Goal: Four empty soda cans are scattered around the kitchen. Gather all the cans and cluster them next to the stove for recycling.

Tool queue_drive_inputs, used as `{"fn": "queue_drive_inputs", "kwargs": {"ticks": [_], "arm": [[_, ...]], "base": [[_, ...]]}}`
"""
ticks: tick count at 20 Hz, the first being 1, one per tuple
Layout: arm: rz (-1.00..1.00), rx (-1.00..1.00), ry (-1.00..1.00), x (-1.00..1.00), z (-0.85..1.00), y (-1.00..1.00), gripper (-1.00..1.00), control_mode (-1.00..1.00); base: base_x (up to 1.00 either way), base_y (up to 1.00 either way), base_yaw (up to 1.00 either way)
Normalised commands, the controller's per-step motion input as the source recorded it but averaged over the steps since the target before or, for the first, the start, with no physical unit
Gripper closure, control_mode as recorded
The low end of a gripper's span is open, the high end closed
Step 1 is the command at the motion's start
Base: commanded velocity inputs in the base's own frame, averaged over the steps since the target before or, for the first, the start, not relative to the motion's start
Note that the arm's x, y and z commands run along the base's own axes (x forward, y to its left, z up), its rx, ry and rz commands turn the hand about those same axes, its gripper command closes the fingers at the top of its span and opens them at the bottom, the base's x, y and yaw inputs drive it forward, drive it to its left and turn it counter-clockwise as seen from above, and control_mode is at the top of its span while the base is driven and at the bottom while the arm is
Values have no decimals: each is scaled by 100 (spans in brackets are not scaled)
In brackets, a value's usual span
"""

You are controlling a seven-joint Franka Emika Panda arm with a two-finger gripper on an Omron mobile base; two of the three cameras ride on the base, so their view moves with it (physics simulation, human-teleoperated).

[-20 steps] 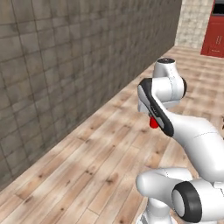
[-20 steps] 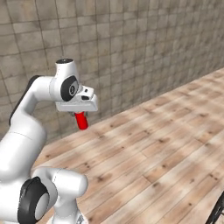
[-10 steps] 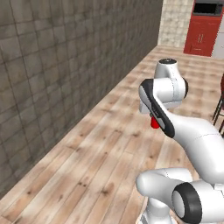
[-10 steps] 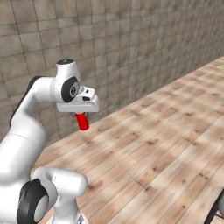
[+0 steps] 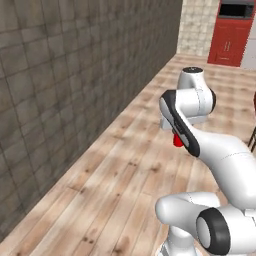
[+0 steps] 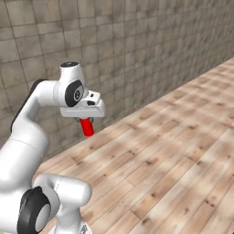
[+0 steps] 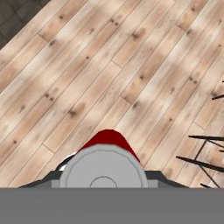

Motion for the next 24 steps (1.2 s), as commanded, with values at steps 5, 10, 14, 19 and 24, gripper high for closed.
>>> {"fn": "queue_drive_inputs", "kwargs": {"ticks": [5,10,14,19,24], "arm": [[0,0,0,0,0,0,100,100],[0,0,0,0,0,0,100,100],[0,0,0,0,0,0,100,100],[0,0,0,0,0,0,100,100],[0,0,0,0,0,0,100,100]], "base": [[100,-43,0],[100,-27,0],[100,-6,-5],[75,-1,-20],[50,-1,-29]]}}
